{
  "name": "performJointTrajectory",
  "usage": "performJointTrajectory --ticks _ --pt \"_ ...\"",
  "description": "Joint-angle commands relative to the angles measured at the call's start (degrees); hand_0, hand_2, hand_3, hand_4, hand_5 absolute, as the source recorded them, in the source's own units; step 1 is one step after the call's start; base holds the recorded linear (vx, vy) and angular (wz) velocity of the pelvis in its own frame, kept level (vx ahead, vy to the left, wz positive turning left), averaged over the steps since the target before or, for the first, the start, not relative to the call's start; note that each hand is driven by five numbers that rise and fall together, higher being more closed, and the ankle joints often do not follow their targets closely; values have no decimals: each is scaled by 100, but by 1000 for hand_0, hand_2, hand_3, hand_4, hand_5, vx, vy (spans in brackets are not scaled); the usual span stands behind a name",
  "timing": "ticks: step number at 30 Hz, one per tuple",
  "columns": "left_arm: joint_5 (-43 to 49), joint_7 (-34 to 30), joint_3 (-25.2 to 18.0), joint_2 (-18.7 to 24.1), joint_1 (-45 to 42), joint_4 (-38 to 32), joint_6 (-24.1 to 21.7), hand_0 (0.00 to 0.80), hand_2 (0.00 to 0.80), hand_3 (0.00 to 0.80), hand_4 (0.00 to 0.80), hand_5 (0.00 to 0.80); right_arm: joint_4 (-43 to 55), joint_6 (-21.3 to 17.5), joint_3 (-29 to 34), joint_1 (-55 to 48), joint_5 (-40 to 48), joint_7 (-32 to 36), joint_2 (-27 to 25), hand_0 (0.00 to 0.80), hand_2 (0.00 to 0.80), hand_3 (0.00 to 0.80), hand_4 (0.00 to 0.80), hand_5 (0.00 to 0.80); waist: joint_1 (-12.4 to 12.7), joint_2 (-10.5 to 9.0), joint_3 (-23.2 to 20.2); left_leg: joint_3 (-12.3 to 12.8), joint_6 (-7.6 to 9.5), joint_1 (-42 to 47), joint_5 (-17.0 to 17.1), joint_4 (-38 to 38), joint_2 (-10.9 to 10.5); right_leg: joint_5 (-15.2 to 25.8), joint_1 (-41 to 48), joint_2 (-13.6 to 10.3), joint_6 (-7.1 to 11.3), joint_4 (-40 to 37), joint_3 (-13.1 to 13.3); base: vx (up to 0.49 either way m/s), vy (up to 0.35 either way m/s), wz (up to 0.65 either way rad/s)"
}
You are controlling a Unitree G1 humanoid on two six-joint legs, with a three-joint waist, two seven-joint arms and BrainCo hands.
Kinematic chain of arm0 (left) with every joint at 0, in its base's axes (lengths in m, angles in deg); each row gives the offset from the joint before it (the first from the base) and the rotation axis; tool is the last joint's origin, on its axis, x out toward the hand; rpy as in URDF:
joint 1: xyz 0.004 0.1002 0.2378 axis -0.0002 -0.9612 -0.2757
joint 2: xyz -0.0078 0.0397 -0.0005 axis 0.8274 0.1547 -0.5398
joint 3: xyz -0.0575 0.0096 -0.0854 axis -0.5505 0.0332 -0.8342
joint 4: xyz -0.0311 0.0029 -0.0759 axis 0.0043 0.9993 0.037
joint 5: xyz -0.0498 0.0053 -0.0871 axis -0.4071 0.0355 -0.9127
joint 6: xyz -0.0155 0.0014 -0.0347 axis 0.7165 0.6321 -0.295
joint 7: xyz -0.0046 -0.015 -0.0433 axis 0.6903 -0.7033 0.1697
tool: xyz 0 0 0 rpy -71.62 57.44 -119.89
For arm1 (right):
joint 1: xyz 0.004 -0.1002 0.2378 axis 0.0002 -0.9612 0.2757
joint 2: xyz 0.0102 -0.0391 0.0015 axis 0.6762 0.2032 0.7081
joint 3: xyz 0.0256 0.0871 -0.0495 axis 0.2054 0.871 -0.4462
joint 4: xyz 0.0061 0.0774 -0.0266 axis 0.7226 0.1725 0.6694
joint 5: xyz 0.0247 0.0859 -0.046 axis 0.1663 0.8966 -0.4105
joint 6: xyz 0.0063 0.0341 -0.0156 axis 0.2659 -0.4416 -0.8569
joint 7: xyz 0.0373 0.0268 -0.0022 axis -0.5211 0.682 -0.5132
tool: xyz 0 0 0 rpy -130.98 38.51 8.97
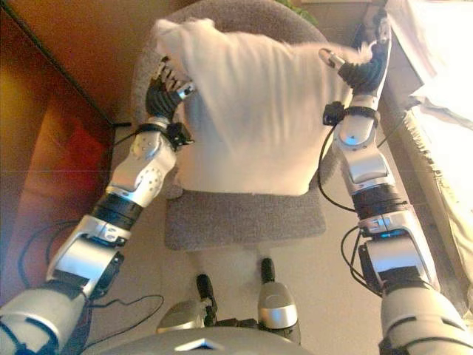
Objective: Pick up the cushion and take it to the sofa
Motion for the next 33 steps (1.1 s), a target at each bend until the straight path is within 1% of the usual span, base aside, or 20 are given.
performJointTrajectory --ticks 1,4,5,8,11,14,17,19,22,24,27,28,29,31,32,33 --pt "37 -148 282 -308 371 213 -192 0 0 0 0 0 -180 -98 -156 108 -151 231 45 0 0 0 0 0 212 -1 -892 -346 119 441 -1185 16 -178 -567 50 0 377 84 -56 115 9 0" --pt "-2 -144 302 -381 239 296 -6 0 0 0 0 0 -247 34 -207 -43 -125 337 131 0 0 0 0 0 196 -4 -859 -348 134 520 -1190 16 -185 -552 89 -5 378 111 -39 98 6 -1" --pt "10 -147 317 -399 242 362 -20 0 0 0 0 0 -275 25 -228 -50 -143 335 161 0 0 0 0 0 190 -2 -848 -346 138 534 -1193 16 -188 -550 84 -7 382 124 -35 69 1 0" --pt "-24 -181 385 -516 389 761 38 0 0 0 0 0 -371 76 -337 1 -136 382 302 0 0 0 0 0 143 12 -763 -309 144 509 -1170 31 -191 -530 -29 -19 400 224 16 16 0 0" --pt "-20 -200 464 -598 717 1218 -12 0 0 0 0 0 -661 61 -477 316 -105 412 373 0 0 0 0 0 94 44 -537 -281 138 370 -1139 80 -196 -519 -262 -32 423 366 83 -138 20 -7" --pt "16 -183 647 -583 1245 1677 -1 0 0 0 0 0 -1161 -49 -717 914 97 409 381 0 0 0 0 0 55 47 -172 -253 123 19 -1104 210 -184 -511 -624 -49 445 519 182 -304 18 -11" --pt "3 -43 789 -534 1581 2007 -103 0 0 0 0 0 -1406 -157 -886 1251 282 387 379 0 0 0 0 0 27 24 55 -235 121 -254 -1064 285 -174 -498 -861 -55 459 585 264 -247 3 -6" --pt "-60 -60 811 -448 1735 2225 -239 0 0 0 0 0 -1450 -260 -946 1357 348 375 380 0 0 0 0 0 -4 -8 205 -219 122 -447 -1025 332 -159 -483 -1038 -52 462 626 324 -177 -13 -3" --pt "-35 -84 828 -372 1763 2256 -350 0 0 0 0 0 -1478 -332 -976 1360 358 387 355 0 0 0 0 0 -16 -30 307 -221 124 -613 -999 398 -151 -460 -1181 -42 446 656 373 -74 -20 -7" --pt "-99 -93 793 -293 1729 2195 -531 0 0 0 0 0 -1476 -413 -943 1332 363 388 271 0 0 0 0 0 -16 -37 345 -225 126 -690 -998 435 -148 -455 -1245 -45 432 656 383 -45 -4 -5" --pt "-192 -407 653 -147 1270 1820 -830 0 0 0 0 0 -1305 -595 -685 957 413 202 126 0 0 0 0 0 48 -27 339 -235 128 -761 -1020 465 -146 -470 -1233 -53 394 598 308 -10 -1 -1" --pt "-17 -372 578 -102 963 1598 -868 0 0 0 0 0 -1191 -616 -526 707 384 106 79 0 0 0 0 0 80 -17 331 -254 125 -765 -1025 463 -147 -475 -1212 -51 377 573 283 0 0 0" --pt "107 -305 527 -53 713 1446 -818 0 0 0 0 0 -1085 -572 -410 488 366 24 51 0 0 0 0 0 103 -12 323 -268 123 -762 -1027 462 -147 -480 -1196 -49 367 562 263 21 2 3" --pt "239 -386 398 153 -136 1056 -835 0 0 0 0 0 -664 -387 -112 -324 286 -54 -47 0 0 0 0 0 151 -10 282 -300 118 -727 -1023 464 -137 -490 -1116 -52 334 522 201 43 13 7" --pt "437 -450 298 257 -679 809 -844 0 0 0 0 0 -485 -406 96 -891 236 -101 -89 0 0 0 0 0 175 -8 256 -299 117 -700 -1022 471 -128 -498 -1057 -57 310 497 164 52 23 9" --pt "448 -439 249 313 -1044 664 -721 0 0 0 0 0 -379 -309 242 -1281 346 -120 -81 0 0 0 0 0 199 -10 214 -304 120 -675 -1023 473 -124 -501 -1005 -57 293 470 137 86 25 11"
